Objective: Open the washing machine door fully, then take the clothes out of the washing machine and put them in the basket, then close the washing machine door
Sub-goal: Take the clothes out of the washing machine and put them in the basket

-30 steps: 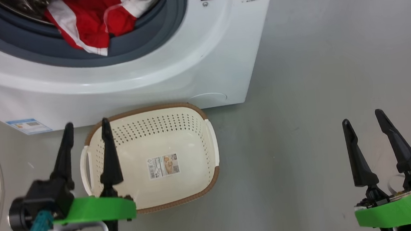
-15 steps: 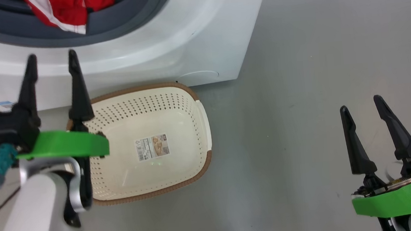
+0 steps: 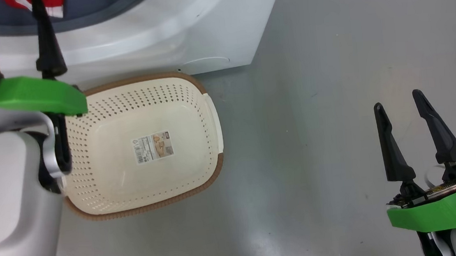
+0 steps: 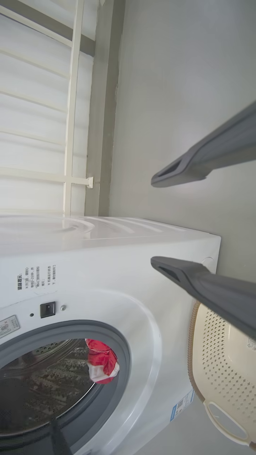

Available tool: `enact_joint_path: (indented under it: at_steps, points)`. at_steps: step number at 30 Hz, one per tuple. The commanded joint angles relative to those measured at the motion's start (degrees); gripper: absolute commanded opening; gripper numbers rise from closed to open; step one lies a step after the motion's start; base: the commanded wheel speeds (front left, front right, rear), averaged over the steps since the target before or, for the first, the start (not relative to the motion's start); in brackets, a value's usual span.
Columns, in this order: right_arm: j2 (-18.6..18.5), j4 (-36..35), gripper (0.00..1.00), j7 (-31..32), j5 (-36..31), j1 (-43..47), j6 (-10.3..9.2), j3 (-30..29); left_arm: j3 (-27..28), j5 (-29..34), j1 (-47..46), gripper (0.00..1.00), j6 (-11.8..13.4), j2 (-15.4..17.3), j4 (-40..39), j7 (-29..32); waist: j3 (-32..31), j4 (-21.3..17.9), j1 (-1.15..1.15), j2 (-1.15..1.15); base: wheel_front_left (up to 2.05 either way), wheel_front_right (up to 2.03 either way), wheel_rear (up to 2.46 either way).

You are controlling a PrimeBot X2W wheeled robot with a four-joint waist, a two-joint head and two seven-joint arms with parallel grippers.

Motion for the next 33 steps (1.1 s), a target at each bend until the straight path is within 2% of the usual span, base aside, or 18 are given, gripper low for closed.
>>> enact_joint_path:
  at_steps: [1, 15, 33]
  points:
    - [-0.74, -1.48, 1.0, -0.35, -0.63, -1.18, 0.28, 1.45, 1.84, -0.14, -1.79, 1.0, -0.38, 2.4, -0.27, -0.53, 0.85, -0.5, 0.0, 0.0, 0.0, 0.0, 0.0]
    - [-0.74, -1.21, 1.0, -0.36, -1.35, -3.21, 0.28, 3.06, 1.29, 0.2, -15.98, 1.0, -1.39, 2.82, 13.38, -0.58, 5.43, -2.5, 0.0, 0.0, 0.0, 0.0, 0.0]
    - [-0.74, -1.5, 1.0, -0.36, -2.01, -3.49, 0.28, 3.89, 1.19, 0.89, -27.25, 1.0, -0.8, 6.21, 29.26, 0.38, 8.76, -6.21, 0.0, 0.0, 0.0, 0.0, 0.0]
